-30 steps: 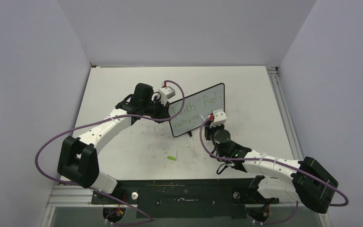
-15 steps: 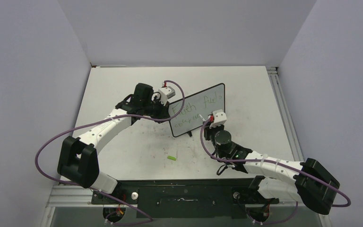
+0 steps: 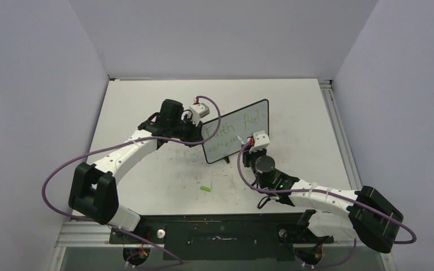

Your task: Write a sentence on the whiteboard

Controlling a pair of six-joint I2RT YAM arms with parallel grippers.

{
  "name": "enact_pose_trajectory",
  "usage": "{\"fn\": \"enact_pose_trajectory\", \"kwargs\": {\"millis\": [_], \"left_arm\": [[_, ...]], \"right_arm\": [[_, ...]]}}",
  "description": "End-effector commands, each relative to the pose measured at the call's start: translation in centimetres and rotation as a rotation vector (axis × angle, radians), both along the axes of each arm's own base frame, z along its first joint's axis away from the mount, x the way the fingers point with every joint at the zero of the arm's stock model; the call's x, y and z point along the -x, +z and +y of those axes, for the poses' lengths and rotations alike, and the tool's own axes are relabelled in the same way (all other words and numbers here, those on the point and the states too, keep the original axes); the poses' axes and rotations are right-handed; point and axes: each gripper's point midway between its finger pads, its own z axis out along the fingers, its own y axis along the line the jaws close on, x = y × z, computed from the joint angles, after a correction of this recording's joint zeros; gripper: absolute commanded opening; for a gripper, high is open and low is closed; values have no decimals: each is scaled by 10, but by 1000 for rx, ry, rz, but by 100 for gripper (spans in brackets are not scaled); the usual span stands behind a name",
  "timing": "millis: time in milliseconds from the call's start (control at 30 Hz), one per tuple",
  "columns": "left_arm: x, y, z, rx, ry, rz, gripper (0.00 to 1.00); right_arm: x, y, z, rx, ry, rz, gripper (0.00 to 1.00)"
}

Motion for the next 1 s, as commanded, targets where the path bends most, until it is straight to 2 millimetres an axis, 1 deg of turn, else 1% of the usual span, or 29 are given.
{"fn": "enact_pose_trajectory", "kwargs": {"millis": [0, 200, 833, 967], "left_arm": [[-2, 3, 5, -41, -9, -36, 0], [-2, 3, 5, -41, -9, -36, 0], [-2, 3, 5, -41, -9, -36, 0], [-2, 3, 5, -40, -10, -37, 0]], "right_arm": [[-6, 15, 3, -45, -22, -44, 5], [-6, 7, -2, -28, -45, -28, 5], [0, -29, -4, 23, -41, 62, 5], [2, -34, -6, 24, -41, 72, 5]]}}
